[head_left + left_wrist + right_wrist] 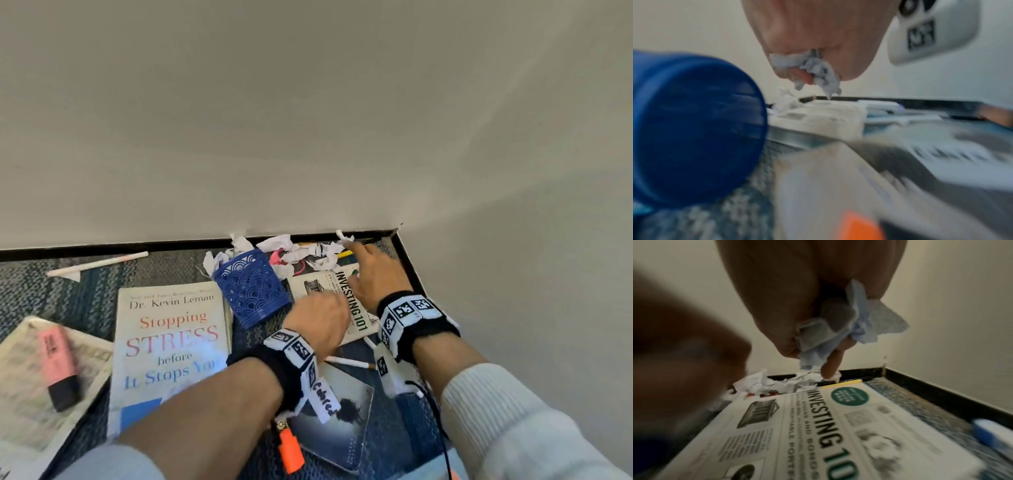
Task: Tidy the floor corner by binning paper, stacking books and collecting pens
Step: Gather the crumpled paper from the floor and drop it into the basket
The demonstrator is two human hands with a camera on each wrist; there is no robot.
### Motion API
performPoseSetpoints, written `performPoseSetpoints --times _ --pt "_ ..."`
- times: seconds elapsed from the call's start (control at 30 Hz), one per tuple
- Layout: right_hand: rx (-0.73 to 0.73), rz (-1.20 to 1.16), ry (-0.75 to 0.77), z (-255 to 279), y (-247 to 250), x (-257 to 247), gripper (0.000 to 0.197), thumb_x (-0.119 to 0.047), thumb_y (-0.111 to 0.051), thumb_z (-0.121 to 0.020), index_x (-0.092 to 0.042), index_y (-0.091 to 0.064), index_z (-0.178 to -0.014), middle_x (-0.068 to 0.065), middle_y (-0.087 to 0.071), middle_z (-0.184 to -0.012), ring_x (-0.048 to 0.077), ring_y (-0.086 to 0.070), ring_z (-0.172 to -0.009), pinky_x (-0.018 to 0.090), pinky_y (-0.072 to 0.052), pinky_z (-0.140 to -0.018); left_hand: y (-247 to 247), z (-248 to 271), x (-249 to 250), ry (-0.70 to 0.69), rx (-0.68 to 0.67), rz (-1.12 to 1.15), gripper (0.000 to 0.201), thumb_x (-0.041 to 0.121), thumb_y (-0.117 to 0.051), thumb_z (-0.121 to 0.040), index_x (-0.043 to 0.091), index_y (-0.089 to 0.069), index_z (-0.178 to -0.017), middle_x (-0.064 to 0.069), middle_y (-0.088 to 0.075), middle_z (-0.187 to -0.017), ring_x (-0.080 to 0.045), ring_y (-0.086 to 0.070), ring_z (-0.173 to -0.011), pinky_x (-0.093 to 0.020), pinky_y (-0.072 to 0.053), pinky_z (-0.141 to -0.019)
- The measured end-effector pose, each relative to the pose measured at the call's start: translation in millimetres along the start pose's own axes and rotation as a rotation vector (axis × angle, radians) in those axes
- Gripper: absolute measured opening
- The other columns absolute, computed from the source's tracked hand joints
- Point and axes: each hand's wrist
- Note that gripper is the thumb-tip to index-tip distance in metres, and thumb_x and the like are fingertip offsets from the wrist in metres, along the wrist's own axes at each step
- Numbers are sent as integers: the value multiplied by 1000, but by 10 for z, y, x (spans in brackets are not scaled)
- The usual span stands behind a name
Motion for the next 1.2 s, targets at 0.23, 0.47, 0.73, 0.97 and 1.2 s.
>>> performPoseSetpoints --times 0.23,0.47,0.73,0.97,1.2 --pt "-162 168 23 -349 -370 -274 42 -23 -48 -95 -18 -43 -137 8 -48 -136 35 -56 -114 42 -47 -90 442 -16 -742 412 33 -110 28 12 -40 -98 12 -60 -118 -7 -63 -120 -25 -61 -111 -33 -47 -82" --pt "-57 117 13 -274 -385 -229 47 -50 -43 -96 -8 -65 -101 10 -64 -106 32 -62 -98 36 -47 -77 352 -1 -1049 499 -202 -78 30 19 -43 -98 11 -62 -120 -7 -61 -125 -25 -58 -117 -34 -46 -90" --pt "120 90 -185 -504 -119 -105 38 -34 -44 -97 -1 -55 -112 20 -57 -115 39 -61 -97 40 -47 -78 185 -445 -1017 454 -93 133 59 27 -56 -94 3 -30 -141 -14 -58 -127 -32 -57 -117 -38 -45 -87" --pt "-26 105 -110 -776 -403 -240 47 -30 -51 -93 -12 -36 -134 17 -36 -134 43 -62 -96 46 -51 -78 78 -487 -1264 270 -97 107 74 47 -72 -80 8 -33 -130 -9 -65 -110 -32 -64 -101 -35 -40 -69" --pt "-8 116 -97 -834 -468 -245 37 -28 -52 -94 -11 -46 -126 15 -50 -126 39 -61 -102 42 -48 -76 23 -419 -1244 257 -84 -120 35 8 -32 -102 9 -45 -135 -11 -58 -129 -31 -56 -119 -38 -40 -82"
Point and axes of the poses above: each hand's wrist, its own z-axis away from the middle knuckle, its own y-axis out of the back of the hand, x = y × z
